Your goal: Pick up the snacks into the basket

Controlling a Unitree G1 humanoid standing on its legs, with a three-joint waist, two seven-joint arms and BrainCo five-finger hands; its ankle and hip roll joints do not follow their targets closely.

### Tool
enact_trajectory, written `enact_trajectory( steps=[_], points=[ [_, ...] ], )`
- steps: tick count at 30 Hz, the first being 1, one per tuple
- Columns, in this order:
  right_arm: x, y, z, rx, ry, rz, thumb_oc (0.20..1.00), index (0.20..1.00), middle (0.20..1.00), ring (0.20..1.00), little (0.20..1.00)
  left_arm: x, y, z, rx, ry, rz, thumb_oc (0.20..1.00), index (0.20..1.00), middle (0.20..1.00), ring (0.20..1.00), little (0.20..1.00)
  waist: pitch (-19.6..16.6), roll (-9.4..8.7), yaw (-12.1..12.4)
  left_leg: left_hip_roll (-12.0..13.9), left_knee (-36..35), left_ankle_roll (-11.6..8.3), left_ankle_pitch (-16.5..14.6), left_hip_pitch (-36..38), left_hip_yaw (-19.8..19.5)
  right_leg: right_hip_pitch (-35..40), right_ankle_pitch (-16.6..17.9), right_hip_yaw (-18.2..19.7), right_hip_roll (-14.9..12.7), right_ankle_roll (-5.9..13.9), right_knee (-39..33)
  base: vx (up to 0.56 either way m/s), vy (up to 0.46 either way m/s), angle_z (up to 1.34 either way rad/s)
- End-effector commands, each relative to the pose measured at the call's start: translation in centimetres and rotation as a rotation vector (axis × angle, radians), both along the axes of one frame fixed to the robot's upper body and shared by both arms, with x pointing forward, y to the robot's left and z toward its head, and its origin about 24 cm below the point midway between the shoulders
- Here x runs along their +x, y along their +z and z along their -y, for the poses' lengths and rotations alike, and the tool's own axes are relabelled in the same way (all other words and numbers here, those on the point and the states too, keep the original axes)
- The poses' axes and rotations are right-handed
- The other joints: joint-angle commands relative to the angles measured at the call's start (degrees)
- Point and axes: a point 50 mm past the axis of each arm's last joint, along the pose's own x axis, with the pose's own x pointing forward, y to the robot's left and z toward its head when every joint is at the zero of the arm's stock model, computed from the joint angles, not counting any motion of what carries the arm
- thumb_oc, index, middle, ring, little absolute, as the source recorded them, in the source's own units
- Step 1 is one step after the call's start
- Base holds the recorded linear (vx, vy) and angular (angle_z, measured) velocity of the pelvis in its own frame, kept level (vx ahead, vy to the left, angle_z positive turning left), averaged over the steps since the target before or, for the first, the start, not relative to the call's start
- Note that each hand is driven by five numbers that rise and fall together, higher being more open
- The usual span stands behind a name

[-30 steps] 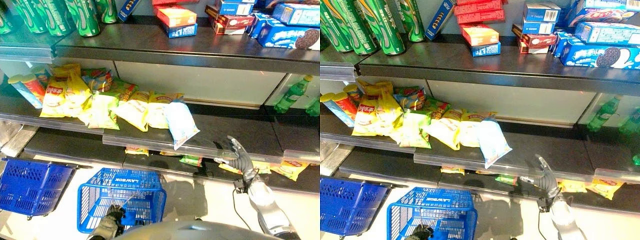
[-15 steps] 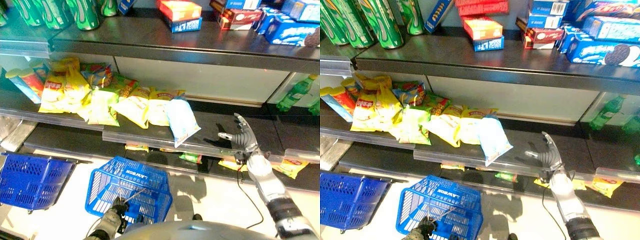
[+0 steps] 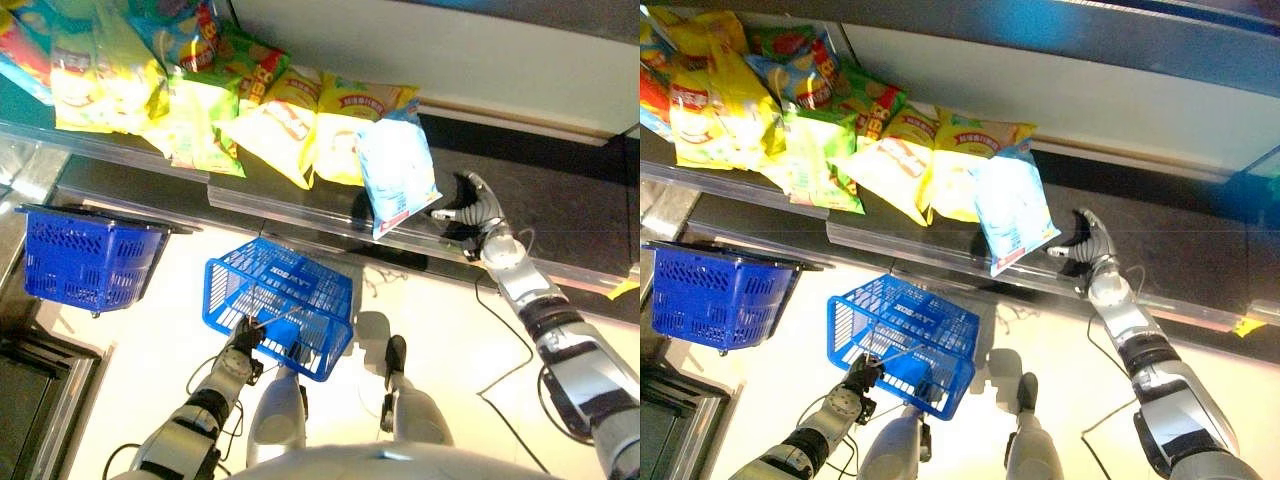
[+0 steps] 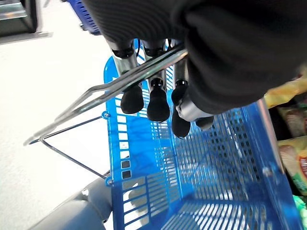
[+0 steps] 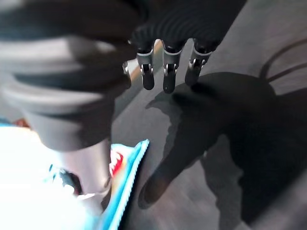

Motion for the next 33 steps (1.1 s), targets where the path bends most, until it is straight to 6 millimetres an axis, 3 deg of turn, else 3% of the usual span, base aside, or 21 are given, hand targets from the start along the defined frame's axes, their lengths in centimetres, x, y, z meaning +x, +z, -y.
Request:
enact_trajectory(
  steps=[1, 8, 19, 28, 33],
  points=[
    [1.0, 1.2, -0.6, 0.134, 0.021, 0.032, 1.0, 1.0, 1.0, 1.0, 1.0, -2.4, -1.2, -1.9, 0.079, 0.003, -0.094, 0.2, 0.2, 0.2, 0.2, 0.2, 0.2, -1.91, 1.9, -4.5, -0.1, 2.95, -1.8, -1.5, -0.8, -4.6, 3.3, 1.1, 0.0, 1.87, 1.1, 0.0, 0.0, 0.0],
    [1.7, 3.0, -1.3, 0.231, 0.093, 0.074, 1.0, 1.0, 1.0, 1.0, 1.0, -2.9, -1.3, -2.2, 0.066, 0.004, -0.094, 0.2, 0.2, 0.2, 0.2, 0.2, 1.0, -2.03, 3.0, -4.7, -0.1, 2.96, -1.4, -3.0, -0.9, -5.9, 4.0, 1.2, -0.1, 2.07, 0.8, 0.0, 0.0, 0.0],
    [3.5, 8.3, -3.6, 0.235, 0.2, 0.205, 1.0, 1.0, 1.0, 1.0, 1.0, -3.4, -1.4, -2.5, 0.062, -0.011, -0.1, 0.2, 0.2, 0.2, 0.2, 0.2, 2.3, -2.13, 5.0, -4.4, -0.1, 2.94, -0.5, -5.4, -1.3, -8.1, 4.8, 1.0, -0.2, 2.33, 0.3, 0.0, 0.0, 0.0],
    [4.5, 9.8, -5.6, 0.236, 0.3, 0.172, 1.0, 1.0, 1.0, 1.0, 1.0, -4.0, -1.6, -2.5, 0.048, -0.039, -0.121, 0.2, 0.2, 0.2, 0.2, 0.2, 3.6, -2.43, 6.5, -4.2, -0.1, 2.9, 0.0, -6.4, -2.1, -8.5, 4.6, 0.3, 0.0, 2.25, 0.3, 0.01, -0.002, 0.02],
    [4.6, 9.4, -7.0, 0.254, 0.332, 0.157, 1.0, 1.0, 1.0, 1.0, 1.0, -4.4, -1.7, -2.3, 0.047, -0.053, -0.13, 0.2, 0.2, 0.2, 0.2, 0.2, 4.0, -2.58, 7.2, -4.2, -0.1, 3.08, 0.1, -7.0, -2.6, -8.8, 4.6, 0.0, 0.0, 2.29, 0.3, 0.0, -0.001, 0.01]
  ],
)
